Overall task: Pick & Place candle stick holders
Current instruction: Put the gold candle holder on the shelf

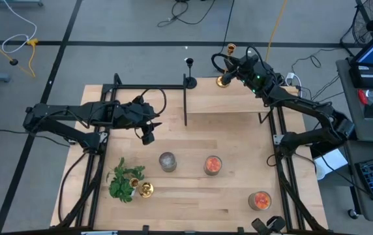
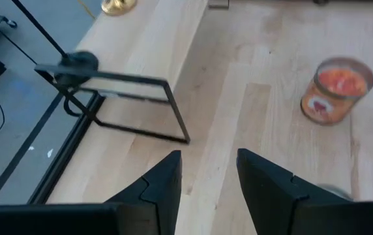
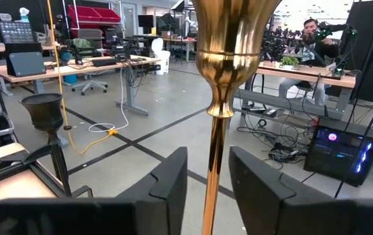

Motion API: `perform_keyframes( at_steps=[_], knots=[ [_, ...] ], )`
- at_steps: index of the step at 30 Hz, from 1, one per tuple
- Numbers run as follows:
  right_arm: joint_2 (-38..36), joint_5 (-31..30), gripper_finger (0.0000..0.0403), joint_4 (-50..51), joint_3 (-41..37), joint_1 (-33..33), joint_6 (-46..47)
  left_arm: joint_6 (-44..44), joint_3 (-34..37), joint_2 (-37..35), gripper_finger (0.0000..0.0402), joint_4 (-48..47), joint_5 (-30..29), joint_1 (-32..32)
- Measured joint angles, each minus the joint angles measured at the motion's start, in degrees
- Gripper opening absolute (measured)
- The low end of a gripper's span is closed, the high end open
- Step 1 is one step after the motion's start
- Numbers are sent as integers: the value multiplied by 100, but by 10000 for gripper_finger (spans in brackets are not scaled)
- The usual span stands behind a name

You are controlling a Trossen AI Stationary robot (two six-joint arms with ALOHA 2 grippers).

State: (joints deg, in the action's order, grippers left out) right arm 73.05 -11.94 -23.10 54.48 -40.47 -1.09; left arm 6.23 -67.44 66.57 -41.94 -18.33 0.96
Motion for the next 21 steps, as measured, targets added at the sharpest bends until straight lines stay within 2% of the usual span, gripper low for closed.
perform_keyframes(
  at_steps=[6, 17, 21],
  knots=[
    [-138, -13, 148, 556, 0, 17, -174, -208, 0, 0, 152, -677, 145, 247],
    [-624, -2, 164, 1774, -7, 309, -172, 472, 0, 0, 152, -1385, 179, 1072],
    [-914, -16, 165, 2295, -7, 550, -150, 760, 0, 0, 152, -1854, -169, 1506]
  ],
)
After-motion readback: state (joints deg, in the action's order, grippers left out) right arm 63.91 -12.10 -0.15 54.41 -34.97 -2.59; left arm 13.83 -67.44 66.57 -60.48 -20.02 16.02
